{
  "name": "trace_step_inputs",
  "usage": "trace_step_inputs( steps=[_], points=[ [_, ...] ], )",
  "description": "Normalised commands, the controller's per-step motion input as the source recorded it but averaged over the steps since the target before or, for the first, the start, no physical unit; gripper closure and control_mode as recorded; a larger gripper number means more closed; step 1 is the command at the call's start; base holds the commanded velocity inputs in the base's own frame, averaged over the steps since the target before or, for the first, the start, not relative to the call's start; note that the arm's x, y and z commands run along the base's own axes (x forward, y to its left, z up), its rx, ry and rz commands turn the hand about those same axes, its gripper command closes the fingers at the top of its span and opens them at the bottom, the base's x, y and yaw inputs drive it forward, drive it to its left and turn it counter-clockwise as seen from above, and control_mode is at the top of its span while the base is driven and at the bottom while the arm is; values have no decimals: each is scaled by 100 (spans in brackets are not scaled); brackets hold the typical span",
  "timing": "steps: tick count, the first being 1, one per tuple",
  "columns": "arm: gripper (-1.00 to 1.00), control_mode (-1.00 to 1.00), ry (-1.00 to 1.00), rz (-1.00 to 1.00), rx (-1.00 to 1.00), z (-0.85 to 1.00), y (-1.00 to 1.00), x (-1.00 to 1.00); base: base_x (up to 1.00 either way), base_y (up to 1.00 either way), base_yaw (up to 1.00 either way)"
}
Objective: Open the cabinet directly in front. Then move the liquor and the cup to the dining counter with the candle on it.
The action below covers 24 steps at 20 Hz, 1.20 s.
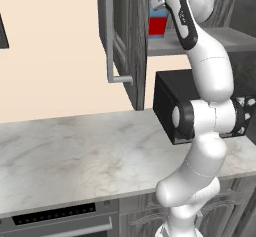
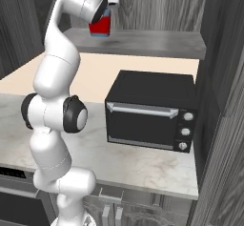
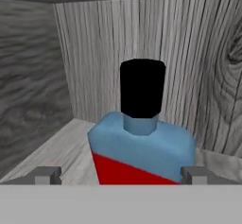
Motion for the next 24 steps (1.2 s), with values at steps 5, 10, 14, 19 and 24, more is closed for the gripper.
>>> trace_step_inputs(
  steps=[5,10,14,19,24],
  points=[
    [-100,-100,0,3,0,0,0,32,0,0,0],
    [-100,-100,0,2,0,4,0,33,0,0,0],
    [-100,-100,0,1,0,11,0,32,0,0,0],
    [-100,-100,0,1,0,1,3,24,0,0,0],
    [-100,-100,4,0,0,0,9,33,0,0,0]
  ],
)
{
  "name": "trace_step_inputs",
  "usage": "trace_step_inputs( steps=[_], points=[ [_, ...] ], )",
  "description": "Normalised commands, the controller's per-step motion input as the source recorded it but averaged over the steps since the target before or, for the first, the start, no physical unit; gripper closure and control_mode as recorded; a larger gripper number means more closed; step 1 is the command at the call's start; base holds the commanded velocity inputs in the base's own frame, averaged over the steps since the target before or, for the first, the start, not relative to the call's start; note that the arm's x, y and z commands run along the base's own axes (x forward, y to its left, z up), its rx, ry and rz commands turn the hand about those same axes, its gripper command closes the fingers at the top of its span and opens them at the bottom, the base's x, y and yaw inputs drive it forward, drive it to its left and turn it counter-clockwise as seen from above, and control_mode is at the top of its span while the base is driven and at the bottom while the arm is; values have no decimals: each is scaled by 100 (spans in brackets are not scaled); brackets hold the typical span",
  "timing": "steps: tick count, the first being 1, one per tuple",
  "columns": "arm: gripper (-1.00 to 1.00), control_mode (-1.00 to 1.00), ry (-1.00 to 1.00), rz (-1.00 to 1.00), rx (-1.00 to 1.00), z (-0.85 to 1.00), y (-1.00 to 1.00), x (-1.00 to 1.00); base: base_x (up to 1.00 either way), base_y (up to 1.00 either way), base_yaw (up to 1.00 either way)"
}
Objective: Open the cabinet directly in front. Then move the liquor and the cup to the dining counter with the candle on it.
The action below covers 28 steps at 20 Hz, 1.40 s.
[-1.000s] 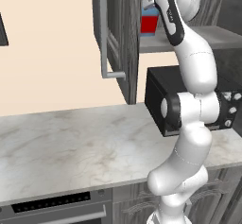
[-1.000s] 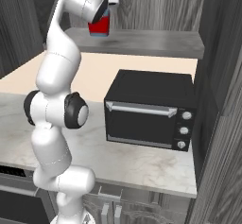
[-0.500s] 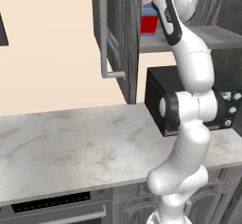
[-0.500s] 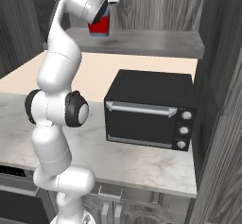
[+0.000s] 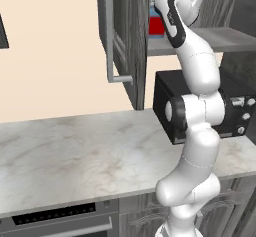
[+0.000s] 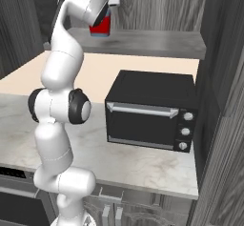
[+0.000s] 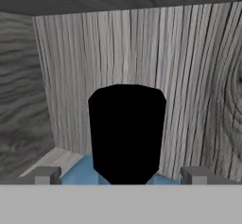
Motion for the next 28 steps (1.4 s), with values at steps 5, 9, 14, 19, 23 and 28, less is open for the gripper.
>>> trace_step_inputs(
  steps=[5,9,14,19,23,28],
  points=[
    [-100,-100,8,0,0,7,1,45,0,0,0],
    [100,-100,6,1,0,7,0,37,0,0,0],
    [100,-100,0,2,0,0,0,6,0,0,0],
    [100,-100,0,0,0,0,0,-5,0,0,0],
    [100,-100,0,1,0,0,0,-24,0,0,0],
    [100,-100,0,2,0,0,-1,-57,0,0,0]
  ],
)
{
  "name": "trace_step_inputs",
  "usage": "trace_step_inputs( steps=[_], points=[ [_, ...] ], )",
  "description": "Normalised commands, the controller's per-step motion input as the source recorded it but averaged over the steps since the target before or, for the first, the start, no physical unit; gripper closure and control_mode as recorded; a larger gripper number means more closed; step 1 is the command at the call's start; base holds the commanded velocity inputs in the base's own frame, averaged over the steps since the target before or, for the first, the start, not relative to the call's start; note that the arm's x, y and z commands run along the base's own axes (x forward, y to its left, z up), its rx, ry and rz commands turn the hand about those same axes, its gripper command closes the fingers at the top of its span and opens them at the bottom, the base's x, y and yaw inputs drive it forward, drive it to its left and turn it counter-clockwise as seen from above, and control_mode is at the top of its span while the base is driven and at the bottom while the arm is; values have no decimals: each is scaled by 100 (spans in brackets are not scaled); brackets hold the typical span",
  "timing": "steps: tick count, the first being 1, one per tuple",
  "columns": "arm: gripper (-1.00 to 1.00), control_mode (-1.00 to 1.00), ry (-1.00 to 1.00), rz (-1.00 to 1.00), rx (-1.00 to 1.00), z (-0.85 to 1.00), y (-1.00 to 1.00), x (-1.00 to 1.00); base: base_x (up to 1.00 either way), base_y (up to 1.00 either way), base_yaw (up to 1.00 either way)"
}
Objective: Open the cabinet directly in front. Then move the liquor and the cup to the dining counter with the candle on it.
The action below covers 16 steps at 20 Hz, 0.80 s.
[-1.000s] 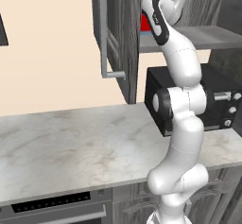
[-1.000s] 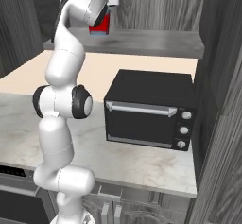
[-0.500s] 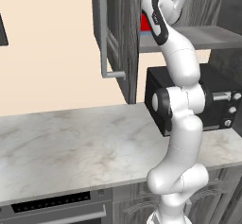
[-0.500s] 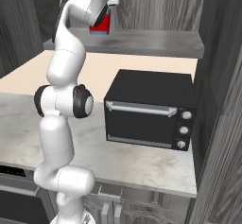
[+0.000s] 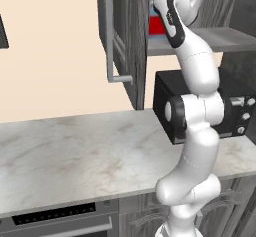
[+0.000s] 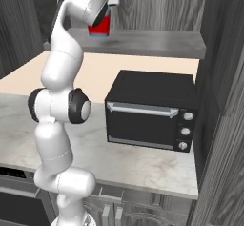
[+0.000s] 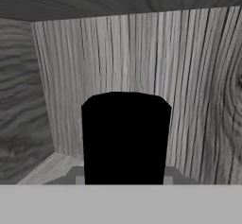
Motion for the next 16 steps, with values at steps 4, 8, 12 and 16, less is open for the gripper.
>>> trace_step_inputs(
  steps=[4,8,12,16],
  points=[
    [100,-100,1,3,-2,-2,-1,-82,0,0,0],
    [100,-100,0,5,-1,-27,-1,-97,0,0,0],
    [100,-100,-12,7,-2,-35,-1,-100,0,0,0],
    [100,-100,-14,7,0,-18,-11,-100,0,0,0]
  ],
)
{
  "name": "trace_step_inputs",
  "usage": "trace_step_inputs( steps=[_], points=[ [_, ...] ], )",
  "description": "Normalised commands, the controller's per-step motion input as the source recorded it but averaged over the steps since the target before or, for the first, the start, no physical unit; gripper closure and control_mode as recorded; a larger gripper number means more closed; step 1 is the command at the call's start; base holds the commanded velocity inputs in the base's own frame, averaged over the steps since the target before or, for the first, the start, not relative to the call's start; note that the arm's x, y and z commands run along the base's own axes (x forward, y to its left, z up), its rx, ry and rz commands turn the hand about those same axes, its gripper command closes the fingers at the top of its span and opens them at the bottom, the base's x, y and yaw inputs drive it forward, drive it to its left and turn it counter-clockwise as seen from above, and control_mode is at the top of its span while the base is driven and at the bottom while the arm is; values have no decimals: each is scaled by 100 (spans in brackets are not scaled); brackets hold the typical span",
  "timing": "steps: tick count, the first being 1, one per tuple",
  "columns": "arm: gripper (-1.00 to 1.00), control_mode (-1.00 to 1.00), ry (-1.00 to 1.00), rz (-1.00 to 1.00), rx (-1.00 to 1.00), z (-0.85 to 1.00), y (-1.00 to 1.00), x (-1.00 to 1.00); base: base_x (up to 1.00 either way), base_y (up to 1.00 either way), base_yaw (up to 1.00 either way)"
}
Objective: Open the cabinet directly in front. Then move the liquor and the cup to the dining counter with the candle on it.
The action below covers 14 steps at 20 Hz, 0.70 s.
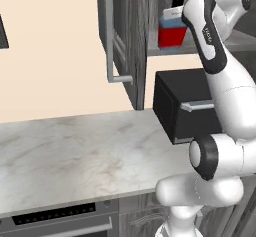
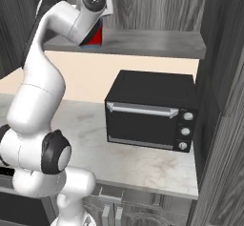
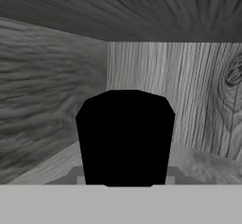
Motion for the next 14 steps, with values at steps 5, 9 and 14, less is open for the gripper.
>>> trace_step_inputs(
  steps=[5,9,14],
  points=[
    [100,-100,-2,5,-1,8,-24,-100,0,0,0],
    [100,-100,0,4,-4,7,-24,-100,0,0,0],
    [100,-100,0,11,-4,0,-22,-100,0,0,0]
  ],
)
